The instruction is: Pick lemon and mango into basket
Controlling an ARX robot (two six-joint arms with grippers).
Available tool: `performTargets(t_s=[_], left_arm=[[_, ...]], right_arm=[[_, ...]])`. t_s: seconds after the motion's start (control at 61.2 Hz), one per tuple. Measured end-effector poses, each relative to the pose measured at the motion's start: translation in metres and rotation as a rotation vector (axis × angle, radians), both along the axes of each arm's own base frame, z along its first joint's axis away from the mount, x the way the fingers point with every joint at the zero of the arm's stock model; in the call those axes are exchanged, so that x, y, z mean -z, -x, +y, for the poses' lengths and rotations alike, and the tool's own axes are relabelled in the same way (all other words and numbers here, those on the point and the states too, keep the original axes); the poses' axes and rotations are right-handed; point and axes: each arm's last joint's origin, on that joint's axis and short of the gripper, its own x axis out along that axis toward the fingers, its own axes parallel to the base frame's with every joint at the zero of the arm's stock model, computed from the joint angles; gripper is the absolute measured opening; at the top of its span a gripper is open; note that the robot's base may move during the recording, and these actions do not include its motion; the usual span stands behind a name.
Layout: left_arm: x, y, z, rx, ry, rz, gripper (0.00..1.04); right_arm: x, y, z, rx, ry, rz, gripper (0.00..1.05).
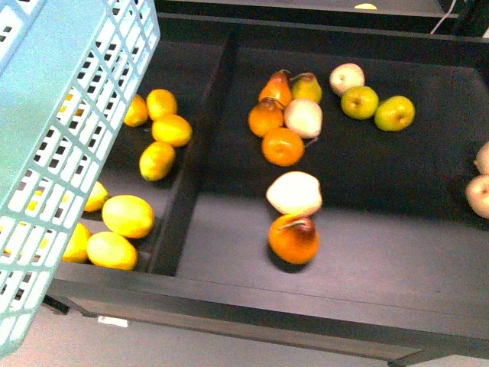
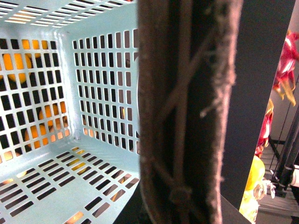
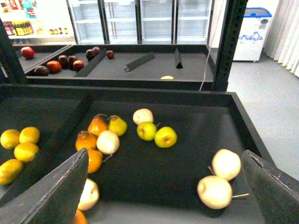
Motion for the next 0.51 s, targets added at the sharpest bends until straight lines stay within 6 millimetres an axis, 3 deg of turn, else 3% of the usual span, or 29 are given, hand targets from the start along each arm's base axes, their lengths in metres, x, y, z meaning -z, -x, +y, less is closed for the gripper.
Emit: performTargets(t_s=[0.506], left_arm=[[-0.0001, 0.0001, 0.0001, 0.000, 0.000, 0.000, 0.05]], right_arm=[[0.0000, 0.0000, 0.0000, 0.001, 0.000, 0.000, 0.96]])
